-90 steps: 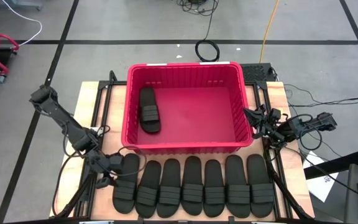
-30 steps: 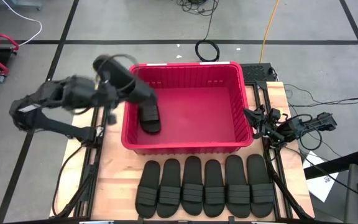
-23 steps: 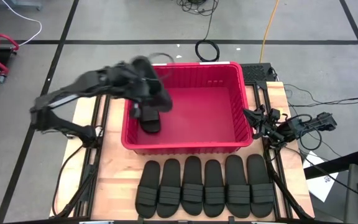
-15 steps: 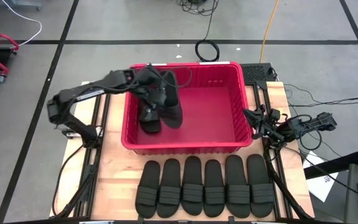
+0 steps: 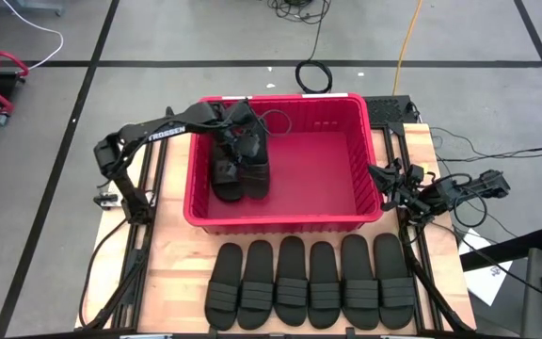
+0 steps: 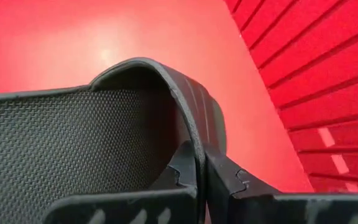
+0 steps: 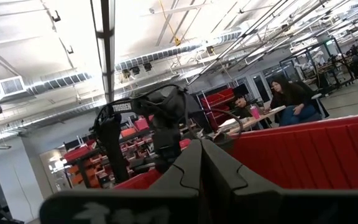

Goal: Pick and place slides into bin
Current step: Put the slipper into the bin

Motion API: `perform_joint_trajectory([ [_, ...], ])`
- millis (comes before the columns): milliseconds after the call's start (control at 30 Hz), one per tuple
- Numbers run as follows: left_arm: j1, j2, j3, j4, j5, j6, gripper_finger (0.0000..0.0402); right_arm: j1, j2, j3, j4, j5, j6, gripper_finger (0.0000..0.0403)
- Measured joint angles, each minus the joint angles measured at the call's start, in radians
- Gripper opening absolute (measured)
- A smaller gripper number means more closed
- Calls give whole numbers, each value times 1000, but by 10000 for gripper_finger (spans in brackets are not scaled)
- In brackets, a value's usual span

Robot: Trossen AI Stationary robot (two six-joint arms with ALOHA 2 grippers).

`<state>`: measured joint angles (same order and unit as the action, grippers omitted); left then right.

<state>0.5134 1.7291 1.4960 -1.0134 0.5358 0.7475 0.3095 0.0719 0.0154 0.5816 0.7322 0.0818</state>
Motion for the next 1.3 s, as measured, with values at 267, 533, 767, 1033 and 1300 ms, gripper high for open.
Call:
perform_joint_trajectory([
  [267,11,19,0,47,14,8,0,0,0,0,-7,0,0,0],
  [533,19,42,0,141,12,-51,0,0,0,0,-30,0,9,0],
  [767,15,121,0,85,-43,-21,1,0,0,0,-41,0,11,0],
  [1033,35,170,1,129,22,-41,1,0,0,0,-41,1,11,0],
  [1300,55,183,0,125,-42,-81,1,0,0,0,-40,4,11,0],
])
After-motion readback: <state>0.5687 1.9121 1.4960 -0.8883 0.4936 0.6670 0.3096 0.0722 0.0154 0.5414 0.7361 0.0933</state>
